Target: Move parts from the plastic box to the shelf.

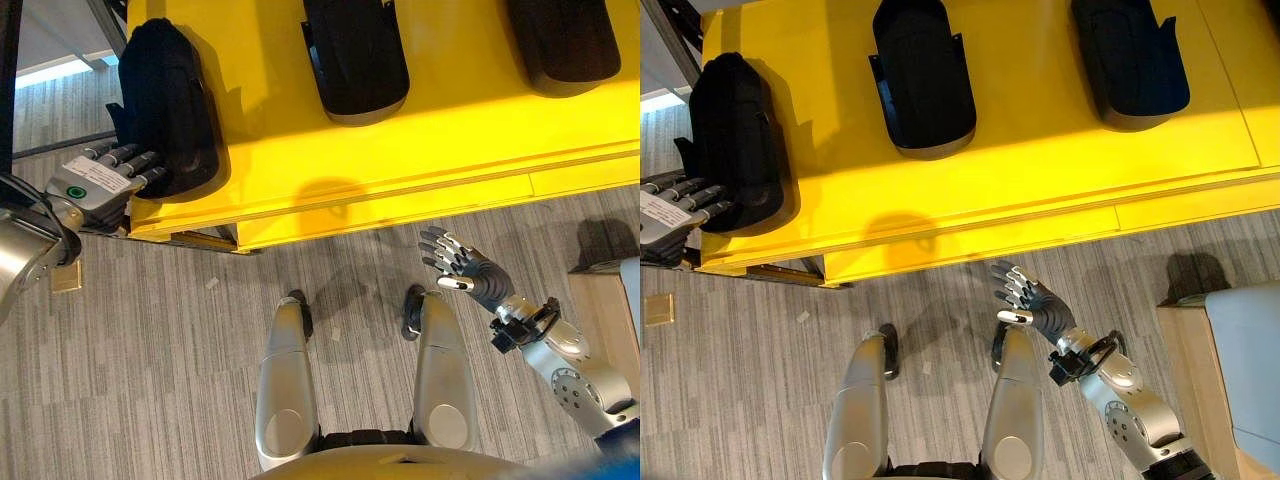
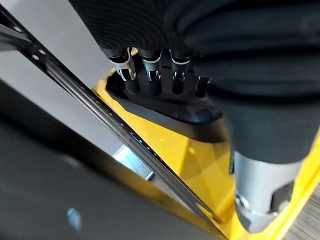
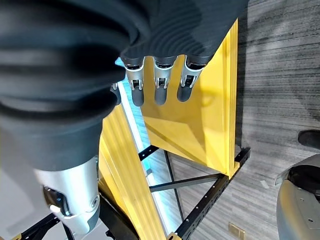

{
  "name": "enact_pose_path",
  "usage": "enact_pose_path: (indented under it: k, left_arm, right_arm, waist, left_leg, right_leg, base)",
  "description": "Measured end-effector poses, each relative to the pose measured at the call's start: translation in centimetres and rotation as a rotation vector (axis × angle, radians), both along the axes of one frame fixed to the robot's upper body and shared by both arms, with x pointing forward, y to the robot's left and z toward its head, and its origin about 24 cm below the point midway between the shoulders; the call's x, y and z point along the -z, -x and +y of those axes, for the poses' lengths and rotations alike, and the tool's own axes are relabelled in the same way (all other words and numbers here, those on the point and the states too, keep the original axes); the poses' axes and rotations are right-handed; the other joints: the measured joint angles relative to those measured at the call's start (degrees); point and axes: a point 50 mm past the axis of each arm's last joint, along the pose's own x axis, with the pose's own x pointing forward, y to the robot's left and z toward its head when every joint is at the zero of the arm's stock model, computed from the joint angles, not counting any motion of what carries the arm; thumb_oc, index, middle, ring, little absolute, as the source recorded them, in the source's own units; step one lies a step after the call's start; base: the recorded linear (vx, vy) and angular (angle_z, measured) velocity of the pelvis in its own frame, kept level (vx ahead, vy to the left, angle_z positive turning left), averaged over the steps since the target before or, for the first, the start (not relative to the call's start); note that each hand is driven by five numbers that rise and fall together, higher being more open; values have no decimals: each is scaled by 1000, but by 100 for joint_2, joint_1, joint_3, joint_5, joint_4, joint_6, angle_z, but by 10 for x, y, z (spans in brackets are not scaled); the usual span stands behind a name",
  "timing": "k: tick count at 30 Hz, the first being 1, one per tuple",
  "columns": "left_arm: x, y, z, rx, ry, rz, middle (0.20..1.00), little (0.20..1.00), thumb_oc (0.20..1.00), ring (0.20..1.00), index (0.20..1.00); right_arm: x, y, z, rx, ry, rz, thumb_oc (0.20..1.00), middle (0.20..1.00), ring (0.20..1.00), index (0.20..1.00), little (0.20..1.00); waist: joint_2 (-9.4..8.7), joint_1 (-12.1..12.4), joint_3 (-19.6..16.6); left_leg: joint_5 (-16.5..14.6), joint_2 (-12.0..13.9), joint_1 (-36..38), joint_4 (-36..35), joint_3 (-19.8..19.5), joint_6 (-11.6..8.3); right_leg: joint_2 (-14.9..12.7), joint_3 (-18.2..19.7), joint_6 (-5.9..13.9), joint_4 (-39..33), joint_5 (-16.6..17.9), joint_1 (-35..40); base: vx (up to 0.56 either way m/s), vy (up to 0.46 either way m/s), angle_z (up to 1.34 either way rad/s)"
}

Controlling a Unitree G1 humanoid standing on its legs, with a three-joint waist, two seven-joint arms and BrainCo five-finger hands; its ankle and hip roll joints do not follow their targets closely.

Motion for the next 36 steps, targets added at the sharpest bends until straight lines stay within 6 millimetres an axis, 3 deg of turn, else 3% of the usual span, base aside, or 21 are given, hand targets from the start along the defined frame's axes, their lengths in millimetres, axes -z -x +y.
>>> enact_pose_path:
  k: [17,22,25,29,32,36]
  left_arm:
    - [-44,10,5,66,111,-377,1000,1000,1000,1000,1000]
    - [-56,19,-6,144,321,-497,1000,1000,1000,1000,1000]
    - [-50,27,-16,223,575,-557,1000,1000,1000,1000,1000]
    - [-23,30,-21,255,868,-566,1000,1000,1000,1000,1000]
    - [-1,33,-32,275,1011,-541,1000,1000,1000,1000,1000]
    - [13,36,-57,360,1077,-441,1000,1000,1000,1000,1000]
  right_arm:
    - [2,1,1,9,9,-6,1000,1000,1000,1000,1000]
    - [5,1,2,29,-16,-5,1000,1000,1000,1000,1000]
    - [4,1,-2,50,-15,-10,1000,1000,1000,1000,1000]
    - [4,1,0,58,-22,-10,1000,1000,1000,1000,1000]
    - [4,1,2,61,-35,-16,1000,1000,1000,1000,1000]
    - [3,-2,8,61,-55,-33,1000,1000,1000,1000,1000]
  waist:
    - [54,7,-189]
    - [37,11,-259]
    - [26,14,-273]
    - [-42,17,-317]
    - [-141,59,-364]
    - [-273,158,-350]
  left_leg:
    - [44,4,3,7,-21,-14]
    - [37,-5,-6,-8,-24,3]
    - [37,-12,17,-15,-24,6]
    - [29,-18,113,-61,-19,28]
    - [39,-19,199,-131,-19,42]
    - [70,-28,296,-203,-41,42]
  right_leg:
    - [4,-12,-14,31,11,10]
    - [0,-18,-4,-14,13,27]
    - [-5,-17,-2,-38,18,64]
    - [-12,-18,16,-59,26,144]
    - [-6,-29,0,-99,20,218]
    - [-11,-68,-14,-143,10,339]
  base:
    - [11,-2,0]
    - [-44,-5,1]
    - [0,0,0]
    - [0,0,0]
    - [0,0,0]
    - [15,-14,4]
